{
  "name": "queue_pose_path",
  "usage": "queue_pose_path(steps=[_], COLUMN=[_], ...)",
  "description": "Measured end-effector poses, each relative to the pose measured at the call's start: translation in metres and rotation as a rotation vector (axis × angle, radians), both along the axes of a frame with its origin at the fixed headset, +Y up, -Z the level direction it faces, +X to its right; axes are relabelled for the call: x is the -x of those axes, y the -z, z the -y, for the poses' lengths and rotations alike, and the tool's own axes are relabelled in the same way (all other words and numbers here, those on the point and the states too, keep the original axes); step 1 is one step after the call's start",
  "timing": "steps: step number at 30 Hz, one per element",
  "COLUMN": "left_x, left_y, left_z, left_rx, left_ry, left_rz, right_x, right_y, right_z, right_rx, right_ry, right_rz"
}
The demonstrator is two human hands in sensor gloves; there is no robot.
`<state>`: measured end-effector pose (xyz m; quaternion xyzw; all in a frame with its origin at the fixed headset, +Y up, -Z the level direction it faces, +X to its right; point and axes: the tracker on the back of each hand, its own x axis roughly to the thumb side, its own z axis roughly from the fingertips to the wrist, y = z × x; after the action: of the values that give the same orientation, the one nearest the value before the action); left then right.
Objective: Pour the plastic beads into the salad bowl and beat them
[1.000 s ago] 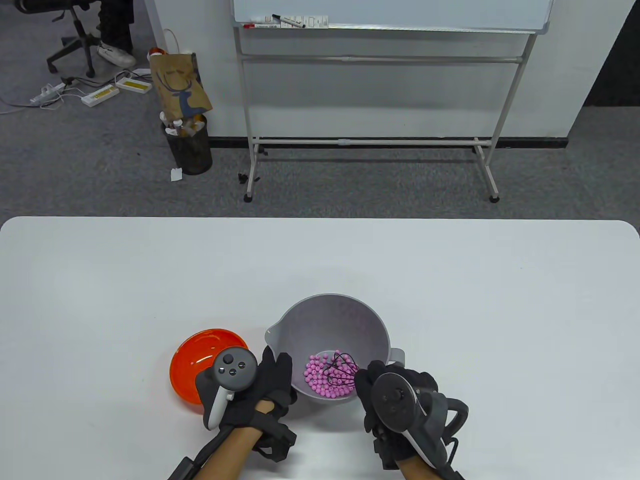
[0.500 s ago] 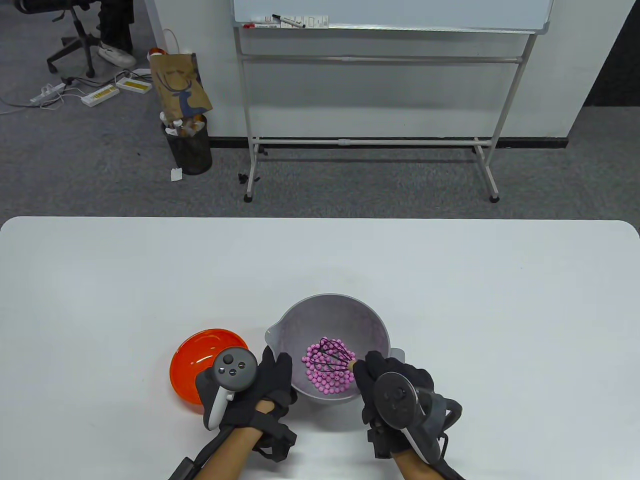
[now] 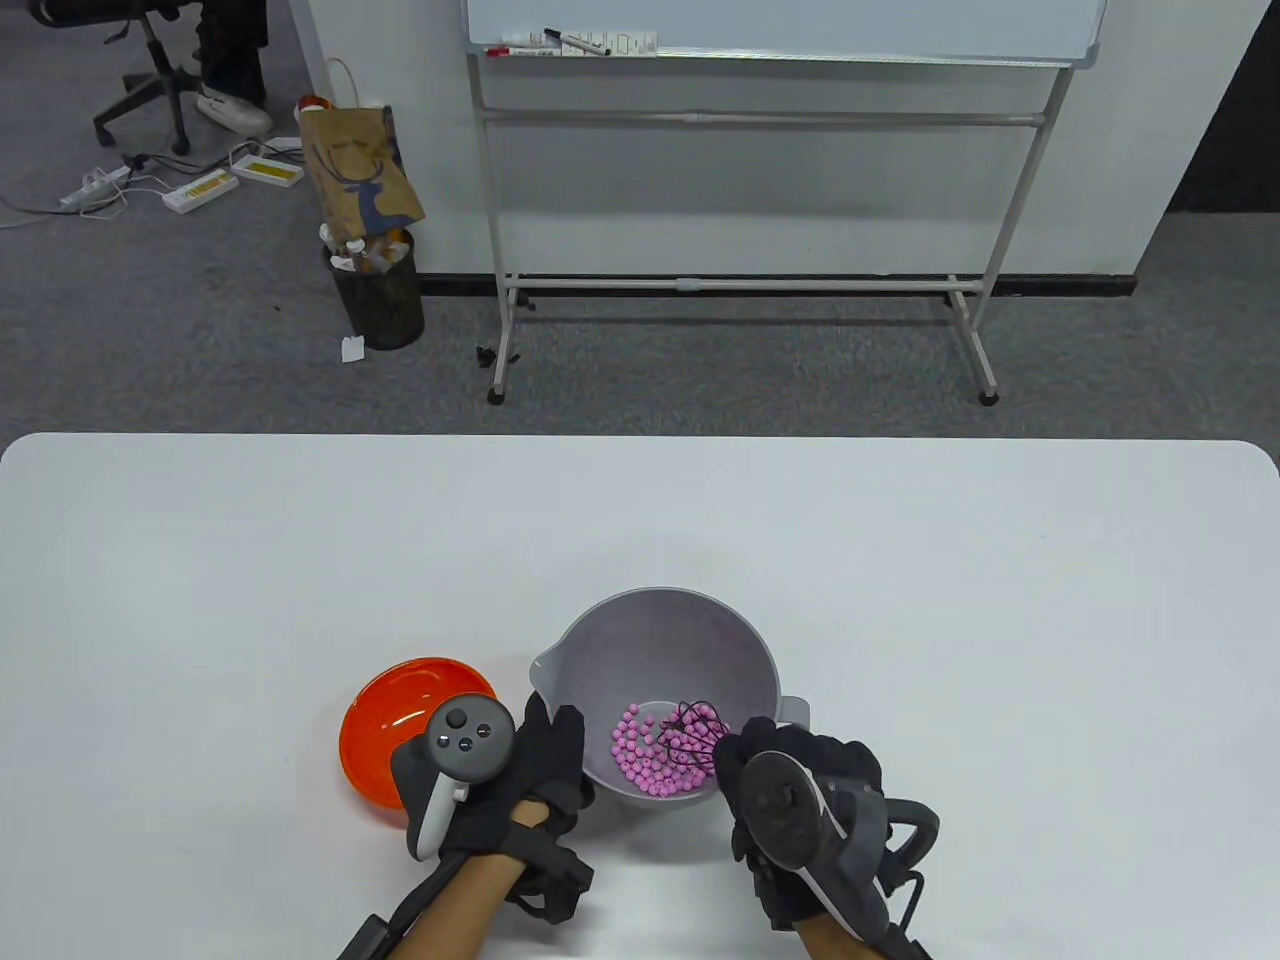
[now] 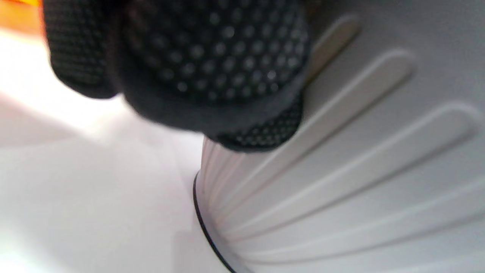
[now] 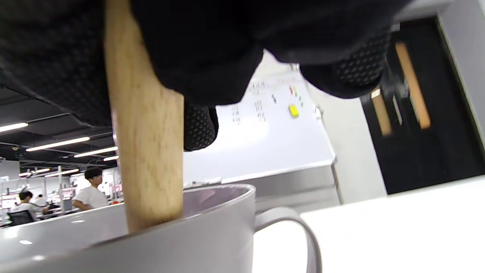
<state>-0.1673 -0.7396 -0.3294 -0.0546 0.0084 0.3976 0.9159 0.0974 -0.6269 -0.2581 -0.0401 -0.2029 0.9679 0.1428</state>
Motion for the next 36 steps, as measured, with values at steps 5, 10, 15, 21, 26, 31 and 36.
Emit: queue_pose_path(steps=[5, 10, 15, 21, 26, 31, 36], left_x=[0.000, 0.000, 0.000, 0.000, 0.001, 0.001, 0.002], left_y=[0.000, 0.000, -0.001, -0.001, 0.000, 0.000, 0.000], left_z=[0.000, 0.000, 0.000, 0.000, 0.000, 0.000, 0.000], left_rx=[0.001, 0.002, 0.014, 0.019, 0.020, 0.020, 0.019], left_ry=[-0.001, -0.002, -0.021, -0.021, -0.020, -0.019, -0.019], left_rz=[-0.001, 0.002, 0.002, 0.000, 0.000, 0.000, 0.000], right_x=[-0.008, -0.020, -0.033, -0.060, -0.084, -0.091, -0.096], right_y=[0.012, 0.022, 0.023, 0.017, 0.003, -0.001, -0.005], right_z=[0.015, 0.032, 0.032, 0.018, 0.007, 0.019, 0.021], right_rx=[0.086, 0.072, 0.064, 0.027, -0.072, -0.006, -0.105], right_ry=[0.178, 0.295, 0.347, 0.420, 0.468, 0.343, 0.444], right_rz=[-0.046, 0.018, 0.064, 0.078, 0.065, 0.033, 0.044])
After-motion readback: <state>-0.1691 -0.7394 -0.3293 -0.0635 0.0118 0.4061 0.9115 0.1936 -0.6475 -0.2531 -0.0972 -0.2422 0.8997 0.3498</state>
